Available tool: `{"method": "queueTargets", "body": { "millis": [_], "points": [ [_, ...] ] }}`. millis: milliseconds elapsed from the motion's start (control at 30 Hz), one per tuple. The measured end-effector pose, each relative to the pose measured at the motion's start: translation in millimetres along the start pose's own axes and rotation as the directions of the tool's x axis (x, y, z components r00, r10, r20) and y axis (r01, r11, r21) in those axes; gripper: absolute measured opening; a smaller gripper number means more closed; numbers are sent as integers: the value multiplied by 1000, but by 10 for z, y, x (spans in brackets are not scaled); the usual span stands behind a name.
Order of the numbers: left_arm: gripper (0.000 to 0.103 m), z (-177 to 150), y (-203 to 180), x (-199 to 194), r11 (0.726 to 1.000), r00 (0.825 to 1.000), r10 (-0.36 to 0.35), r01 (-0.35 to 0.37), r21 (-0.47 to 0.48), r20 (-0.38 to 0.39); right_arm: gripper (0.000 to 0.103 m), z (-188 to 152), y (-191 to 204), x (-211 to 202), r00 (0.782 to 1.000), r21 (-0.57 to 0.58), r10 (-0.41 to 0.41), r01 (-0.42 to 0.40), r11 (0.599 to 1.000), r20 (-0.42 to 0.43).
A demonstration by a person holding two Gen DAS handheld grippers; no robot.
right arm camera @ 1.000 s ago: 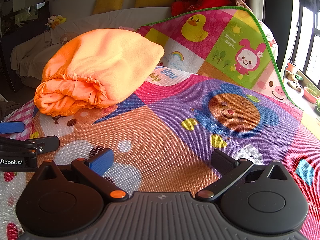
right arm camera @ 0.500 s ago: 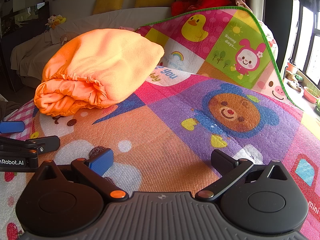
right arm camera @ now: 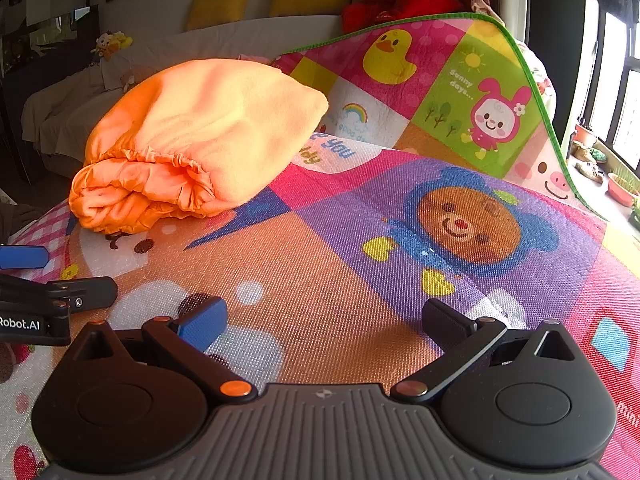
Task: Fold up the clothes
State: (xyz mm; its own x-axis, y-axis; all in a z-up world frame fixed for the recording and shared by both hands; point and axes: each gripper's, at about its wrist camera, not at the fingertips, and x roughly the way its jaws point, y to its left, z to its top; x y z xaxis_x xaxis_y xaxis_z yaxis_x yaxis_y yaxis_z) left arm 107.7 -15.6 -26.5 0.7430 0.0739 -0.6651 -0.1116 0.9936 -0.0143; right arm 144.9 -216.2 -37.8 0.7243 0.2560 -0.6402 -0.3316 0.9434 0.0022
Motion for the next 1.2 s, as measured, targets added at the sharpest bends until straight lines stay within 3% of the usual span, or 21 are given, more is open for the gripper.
{"method": "queueTargets", "body": {
  "millis": [167, 333, 1200],
  "points": [
    [103, -58, 109, -155, 996, 993, 41, -32, -80, 109, 103, -3, -15, -7, 1000, 8, 7, -7, 1000, 6],
    [103, -67, 77, -228, 997, 987, 56, -47, -63, 149, 103, -6, -7, -17, 1000, 10, 8, -8, 1000, 8],
    [103, -78, 37, -234, 998, 989, 57, -55, -18, 138, 103, 2, -2, 2, 1000, 3, 3, -3, 1000, 2]
  ]
}}
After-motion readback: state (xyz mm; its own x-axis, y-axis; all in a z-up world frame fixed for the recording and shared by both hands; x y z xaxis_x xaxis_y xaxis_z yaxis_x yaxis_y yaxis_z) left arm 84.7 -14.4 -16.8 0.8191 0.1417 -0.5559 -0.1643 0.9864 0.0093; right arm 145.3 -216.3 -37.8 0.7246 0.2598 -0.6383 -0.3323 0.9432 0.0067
